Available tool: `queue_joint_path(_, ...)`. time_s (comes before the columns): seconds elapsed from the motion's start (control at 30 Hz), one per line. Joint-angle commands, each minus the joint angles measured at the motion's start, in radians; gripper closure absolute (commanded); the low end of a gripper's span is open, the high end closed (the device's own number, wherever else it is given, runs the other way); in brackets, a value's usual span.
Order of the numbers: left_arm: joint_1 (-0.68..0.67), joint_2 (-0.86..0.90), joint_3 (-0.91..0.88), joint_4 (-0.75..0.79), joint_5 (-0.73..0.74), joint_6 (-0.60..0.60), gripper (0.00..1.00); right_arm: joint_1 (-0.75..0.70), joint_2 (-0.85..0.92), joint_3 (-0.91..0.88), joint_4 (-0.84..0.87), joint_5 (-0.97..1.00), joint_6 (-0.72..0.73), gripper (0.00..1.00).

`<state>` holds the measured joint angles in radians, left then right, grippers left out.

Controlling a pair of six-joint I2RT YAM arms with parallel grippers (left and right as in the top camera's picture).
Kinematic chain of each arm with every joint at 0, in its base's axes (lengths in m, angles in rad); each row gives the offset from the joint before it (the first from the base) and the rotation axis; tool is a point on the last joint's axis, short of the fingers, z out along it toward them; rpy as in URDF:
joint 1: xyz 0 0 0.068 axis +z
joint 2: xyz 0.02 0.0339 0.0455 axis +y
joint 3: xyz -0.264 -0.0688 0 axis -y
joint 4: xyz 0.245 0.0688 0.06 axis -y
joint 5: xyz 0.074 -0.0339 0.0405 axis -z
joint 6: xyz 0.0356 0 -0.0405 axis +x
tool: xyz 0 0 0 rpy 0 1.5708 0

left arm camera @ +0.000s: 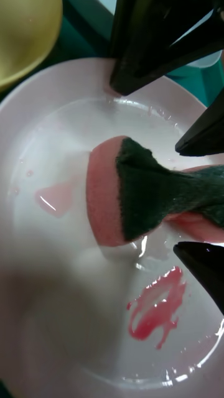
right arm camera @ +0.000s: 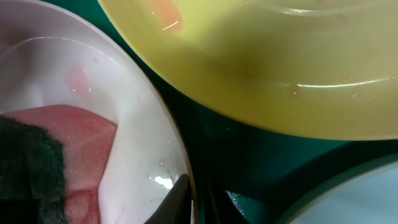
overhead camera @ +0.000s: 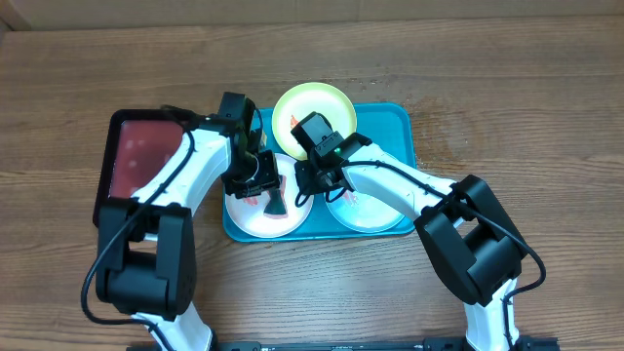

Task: Clean dirty plates on tray and stack at the side
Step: 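Scrub the white plate with the sponge while the right gripper holds it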

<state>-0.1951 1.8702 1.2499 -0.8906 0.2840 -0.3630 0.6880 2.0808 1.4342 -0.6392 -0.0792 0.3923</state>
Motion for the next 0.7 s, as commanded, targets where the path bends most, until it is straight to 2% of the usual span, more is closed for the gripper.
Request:
queue_joint_path(0.0,-0.020,0.050,-0.006,0.005,-0.003,0.008,0.55,0.000,0.007,-0.006,0.006,0.004,0.005,0.90)
queue_joint_path(0.07,-0.020,0.055,-0.006,0.006,-0.007,0.008,0.57,0.000,0.007,-0.006,0.006,0.004,0.005,0.90)
queue_joint_path(0.17,-0.019,0.056,-0.006,0.008,-0.044,0.008,0.65,0.000,0.007,-0.006,0.006,0.004,0.005,0.90)
queue_joint_path(0.37,-0.019,0.056,-0.006,0.005,-0.186,0.007,0.85,0.000,0.007,-0.006,0.006,0.005,0.005,0.90)
queue_joint_path(0.43,-0.019,0.056,-0.006,0.000,-0.264,0.007,0.96,0.000,0.007,-0.006,0.006,0.005,0.005,0.90)
queue_joint_path(0.53,-0.019,0.056,-0.006,-0.007,-0.442,0.007,0.96,0.000,0.007,-0.006,0.006,0.004,0.005,0.90)
queue_joint_path(0.67,-0.019,0.056,0.001,-0.010,-0.597,0.008,0.96,0.000,0.007,-0.006,0.006,0.004,0.005,0.90)
